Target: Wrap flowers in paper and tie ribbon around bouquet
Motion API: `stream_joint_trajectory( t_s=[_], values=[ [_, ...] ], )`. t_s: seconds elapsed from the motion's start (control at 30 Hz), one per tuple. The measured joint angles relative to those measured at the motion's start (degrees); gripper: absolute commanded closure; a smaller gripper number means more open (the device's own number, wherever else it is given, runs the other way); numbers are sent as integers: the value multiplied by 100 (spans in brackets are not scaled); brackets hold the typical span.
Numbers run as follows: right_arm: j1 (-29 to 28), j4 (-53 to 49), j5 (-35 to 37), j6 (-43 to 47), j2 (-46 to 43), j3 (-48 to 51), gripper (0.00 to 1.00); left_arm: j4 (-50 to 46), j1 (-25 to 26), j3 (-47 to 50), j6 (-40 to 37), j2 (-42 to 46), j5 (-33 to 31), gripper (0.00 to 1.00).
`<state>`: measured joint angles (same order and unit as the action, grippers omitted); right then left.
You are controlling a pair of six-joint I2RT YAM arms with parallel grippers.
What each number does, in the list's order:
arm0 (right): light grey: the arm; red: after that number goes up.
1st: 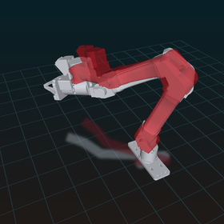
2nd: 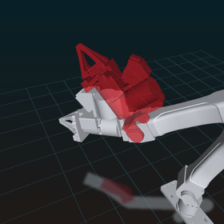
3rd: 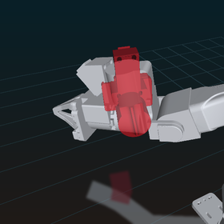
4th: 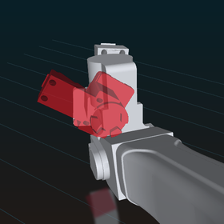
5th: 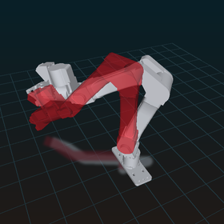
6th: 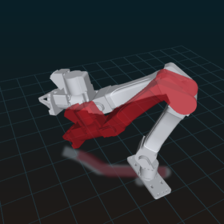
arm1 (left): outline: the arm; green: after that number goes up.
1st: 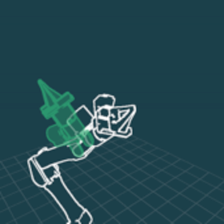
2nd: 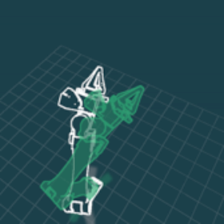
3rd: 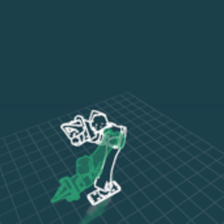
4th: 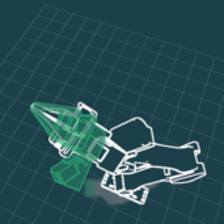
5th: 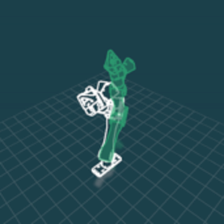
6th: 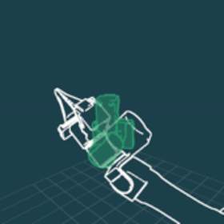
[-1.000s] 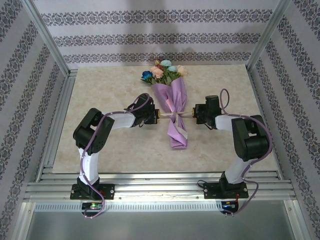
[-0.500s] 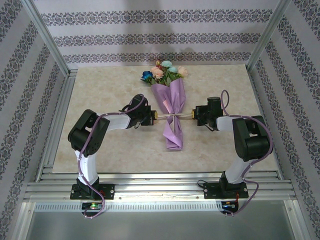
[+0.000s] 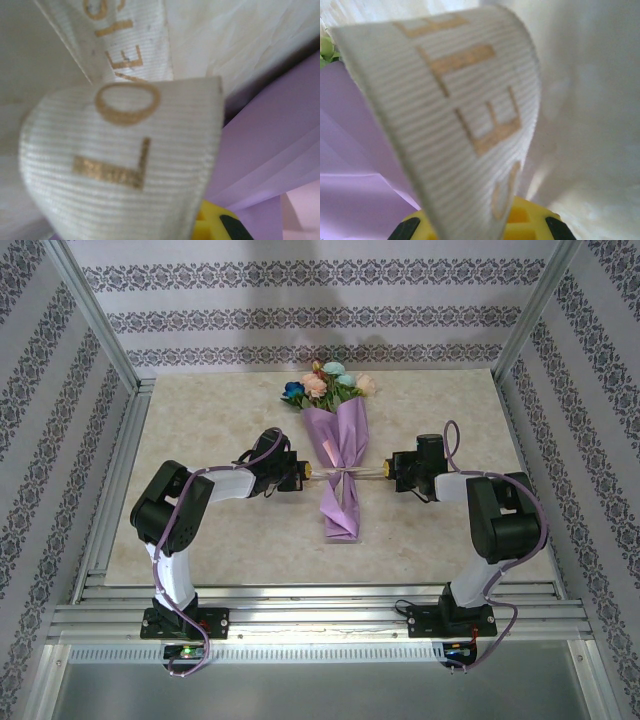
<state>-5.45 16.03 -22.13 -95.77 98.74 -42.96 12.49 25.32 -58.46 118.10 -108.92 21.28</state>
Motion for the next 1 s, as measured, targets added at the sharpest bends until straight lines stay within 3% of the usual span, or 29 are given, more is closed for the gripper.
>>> stream_joint_trajectory(
  t_s=[0.33, 0.37, 0.43, 0.47, 0.53, 0.57, 0.6, 0.63, 0.8, 1.0],
  values=[
    [-4, -175, 55, 48, -42, 33, 100, 42, -39, -4, -125, -35, 234, 100],
    [-7, -219, 63, 76, -42, 24, 93, 42, -44, -20, -151, -46, 258, 92],
    [0, -505, 184, 177, -42, -83, 44, -24, -85, -98, -293, -66, 251, 66],
    [31, -754, 286, 262, -48, -184, 30, -122, -138, -146, -356, -61, 236, 58],
    [83, -1462, 538, 509, -120, -485, 8, -533, -291, -306, -623, -13, 127, 45],
    [87, -1755, 640, 640, -188, -612, 2, -723, -345, -374, -741, 37, 87, 40],
    [96, -2103, 748, 809, -297, -767, 2, -1016, -413, -468, -916, 127, 22, 9],
    [98, -2490, 872, 1036, -446, -960, 2, -1322, -463, -577, -1113, 240, -59, 0],
    [251, -3836, 1390, 2105, -1248, -1727, 2, -2382, -643, -999, -2074, 1110, -376, 0],
    [673, -4310, 2000, 4044, -2549, -1768, 2, -2765, -1023, -903, -3775, 2514, -804, 0]
  ],
)
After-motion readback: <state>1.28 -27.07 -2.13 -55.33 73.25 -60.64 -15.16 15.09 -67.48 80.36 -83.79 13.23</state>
